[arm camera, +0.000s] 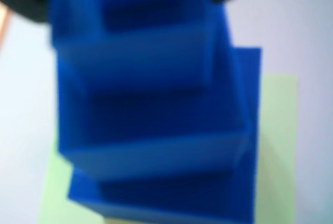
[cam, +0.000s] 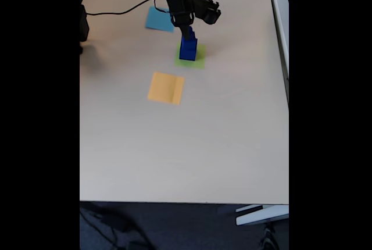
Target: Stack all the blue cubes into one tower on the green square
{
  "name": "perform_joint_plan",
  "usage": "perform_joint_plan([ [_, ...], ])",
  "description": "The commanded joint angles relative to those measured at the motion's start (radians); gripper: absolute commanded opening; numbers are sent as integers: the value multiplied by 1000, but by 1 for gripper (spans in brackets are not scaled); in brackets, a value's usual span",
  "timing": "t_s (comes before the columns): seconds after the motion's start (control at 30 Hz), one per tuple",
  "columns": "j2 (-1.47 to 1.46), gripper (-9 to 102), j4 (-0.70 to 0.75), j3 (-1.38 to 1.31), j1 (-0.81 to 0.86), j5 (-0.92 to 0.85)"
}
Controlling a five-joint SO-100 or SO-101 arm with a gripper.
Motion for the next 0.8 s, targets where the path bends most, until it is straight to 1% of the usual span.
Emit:
perform_joint_plan([
  [0.0,15,13,0,-69,8,0],
  [0.77,-2,13,12,-92,8,8],
])
